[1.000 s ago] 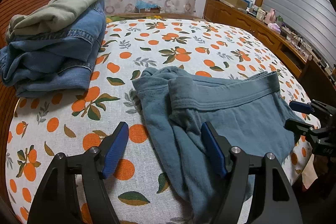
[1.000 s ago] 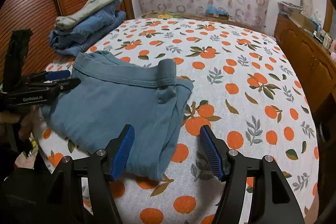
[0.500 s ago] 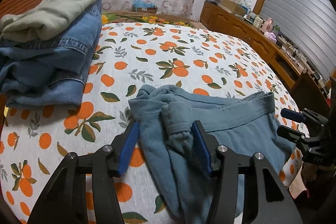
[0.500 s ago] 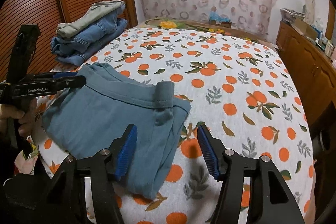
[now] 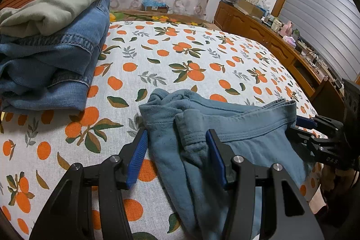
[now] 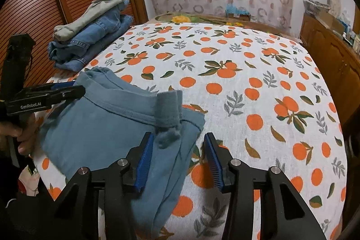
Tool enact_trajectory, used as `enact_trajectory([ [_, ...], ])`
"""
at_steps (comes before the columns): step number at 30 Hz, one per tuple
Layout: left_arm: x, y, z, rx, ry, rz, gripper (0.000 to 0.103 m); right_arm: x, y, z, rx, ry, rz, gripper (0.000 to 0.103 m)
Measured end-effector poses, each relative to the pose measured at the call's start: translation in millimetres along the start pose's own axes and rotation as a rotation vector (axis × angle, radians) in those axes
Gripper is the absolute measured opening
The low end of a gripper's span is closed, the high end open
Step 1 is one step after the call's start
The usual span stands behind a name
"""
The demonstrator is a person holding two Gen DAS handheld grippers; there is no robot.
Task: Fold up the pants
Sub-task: 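Close both grippers on the shorts waistband, then lift the shorts by the waistband off the bed with both grippers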
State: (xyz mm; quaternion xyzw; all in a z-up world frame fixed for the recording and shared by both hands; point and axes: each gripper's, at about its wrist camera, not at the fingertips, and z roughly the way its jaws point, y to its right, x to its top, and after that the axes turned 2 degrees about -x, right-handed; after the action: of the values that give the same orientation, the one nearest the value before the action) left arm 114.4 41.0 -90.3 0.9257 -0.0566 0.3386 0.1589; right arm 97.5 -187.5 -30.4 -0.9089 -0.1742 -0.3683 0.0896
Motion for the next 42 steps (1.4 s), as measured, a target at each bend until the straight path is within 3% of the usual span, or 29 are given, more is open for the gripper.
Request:
enact_trajectory([
  [9, 1, -1, 0, -0.006, 0.003, -0.005, 0.054, 7, -10, 10, 0.013, -0.005, -0.043, 0.028],
  [15, 5, 3, 1, -0.046, -0.003, -0.003, 0.031, 4, -7, 10, 0.039, 0.004, -0.04, 0.023],
  [19, 5, 9, -1, -0.034, 0.014, 0.008, 0.023, 3, -5, 10, 0.052, 0.005, -0.031, 0.021],
  [30, 5, 27, -26, -0.023, 0.084, 0.047, 0.021, 3, -6, 10, 0.066, 0.004, -0.018, 0.014],
  [42, 0, 45, -49, -0.027, 0.138, 0.089, 0.02, -5, -11, -15, 0.05, 0.073, -0.027, 0.012],
])
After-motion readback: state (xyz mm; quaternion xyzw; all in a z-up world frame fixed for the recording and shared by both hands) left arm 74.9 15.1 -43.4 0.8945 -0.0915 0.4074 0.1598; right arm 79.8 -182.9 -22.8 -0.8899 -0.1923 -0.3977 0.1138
